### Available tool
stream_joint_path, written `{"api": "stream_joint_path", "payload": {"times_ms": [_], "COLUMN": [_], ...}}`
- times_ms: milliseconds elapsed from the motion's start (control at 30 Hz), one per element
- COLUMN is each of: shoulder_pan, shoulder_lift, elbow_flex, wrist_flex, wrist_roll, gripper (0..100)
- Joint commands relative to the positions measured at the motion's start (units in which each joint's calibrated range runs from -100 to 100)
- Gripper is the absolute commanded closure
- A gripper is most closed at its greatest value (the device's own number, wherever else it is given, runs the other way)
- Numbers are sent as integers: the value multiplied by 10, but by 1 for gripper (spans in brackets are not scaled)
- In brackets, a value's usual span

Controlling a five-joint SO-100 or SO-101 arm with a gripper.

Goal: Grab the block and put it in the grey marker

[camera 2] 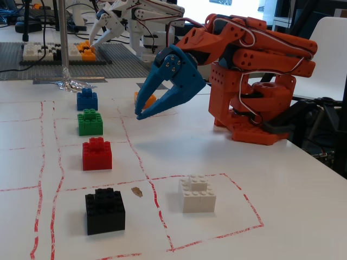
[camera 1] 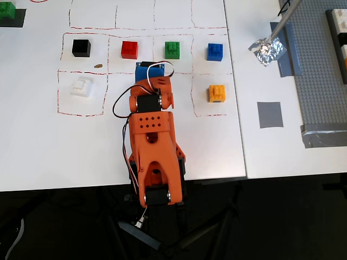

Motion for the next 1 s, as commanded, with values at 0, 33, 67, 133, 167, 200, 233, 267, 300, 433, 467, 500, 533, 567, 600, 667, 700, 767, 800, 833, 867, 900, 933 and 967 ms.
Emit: {"api": "stream_joint_path", "payload": {"times_ms": [0,33,67,133,167,200,233,267,300,433,467,500,533,567,600,667,700,767,800,833,867,900,933,967], "shoulder_pan": [-3,-3,-3,-3,-3,-3,-3,-3,-3,-3,-3,-3,-3,-4,-4,-4,-9,-17,-17,-17,-18,-18,-18,-18], "shoulder_lift": [-9,-9,-9,-9,-9,-9,-9,-9,-9,-9,-9,-9,-9,-9,-9,-9,-9,-9,-9,-9,-9,-9,-9,-9], "elbow_flex": [8,8,8,8,8,8,8,8,8,8,8,8,8,8,8,8,8,8,9,9,9,9,9,9], "wrist_flex": [-3,-3,-3,-3,-3,-3,-3,-3,-3,-3,-3,-3,-3,-3,-3,-3,-3,-3,-3,-3,-3,-3,-3,-3], "wrist_roll": [11,11,11,12,12,12,12,12,12,12,12,12,11,11,11,14,17,19,18,18,18,19,20,21], "gripper": [100,100,100,100,100,100,100,100,100,100,100,100,100,100,100,100,100,100,100,100,100,100,100,100]}}
